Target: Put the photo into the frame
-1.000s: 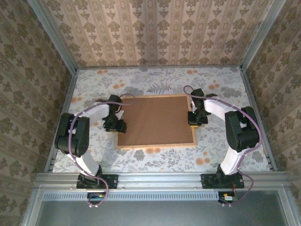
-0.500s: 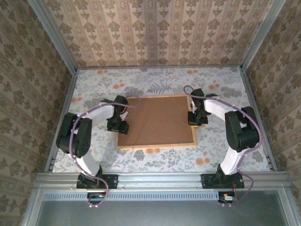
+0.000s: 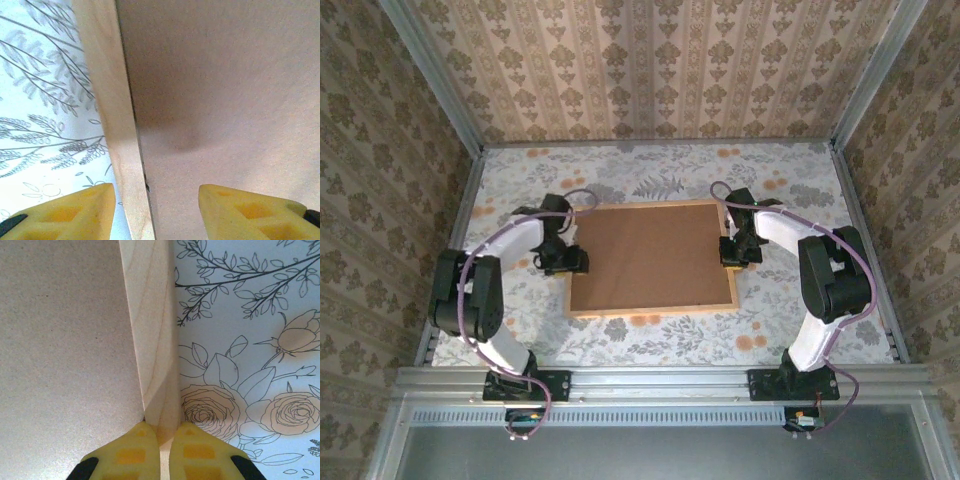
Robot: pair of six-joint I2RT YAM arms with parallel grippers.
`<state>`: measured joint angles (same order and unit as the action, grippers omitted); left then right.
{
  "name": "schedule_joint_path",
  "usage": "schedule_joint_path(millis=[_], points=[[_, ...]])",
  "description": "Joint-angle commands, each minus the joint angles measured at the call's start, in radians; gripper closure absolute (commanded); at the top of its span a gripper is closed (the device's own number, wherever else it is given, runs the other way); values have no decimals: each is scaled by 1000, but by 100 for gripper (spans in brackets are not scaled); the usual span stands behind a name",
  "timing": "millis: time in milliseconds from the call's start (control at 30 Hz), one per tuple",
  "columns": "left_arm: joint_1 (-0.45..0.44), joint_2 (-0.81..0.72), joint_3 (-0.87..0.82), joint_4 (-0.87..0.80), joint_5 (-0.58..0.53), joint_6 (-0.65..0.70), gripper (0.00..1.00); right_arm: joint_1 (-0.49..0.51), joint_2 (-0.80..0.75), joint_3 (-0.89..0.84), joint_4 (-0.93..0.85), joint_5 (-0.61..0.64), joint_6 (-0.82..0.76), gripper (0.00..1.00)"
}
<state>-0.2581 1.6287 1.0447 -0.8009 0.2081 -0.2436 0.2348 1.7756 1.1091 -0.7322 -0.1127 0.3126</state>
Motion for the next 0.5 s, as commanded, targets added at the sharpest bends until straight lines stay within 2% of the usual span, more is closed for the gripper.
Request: schedule_joint_path(millis=[0, 167, 400, 467], points=[[67, 6, 59, 27, 111, -11, 46, 20, 19, -16, 31, -1, -1, 96], [127, 135, 182, 11, 102, 19, 55, 18, 18, -5, 28, -1, -5, 97], [134, 283, 323, -25, 70, 64, 61, 15, 19, 0, 28, -12, -9, 97], [135, 309, 343, -14, 97, 56, 62, 13, 19, 0, 28, -14, -10, 96]])
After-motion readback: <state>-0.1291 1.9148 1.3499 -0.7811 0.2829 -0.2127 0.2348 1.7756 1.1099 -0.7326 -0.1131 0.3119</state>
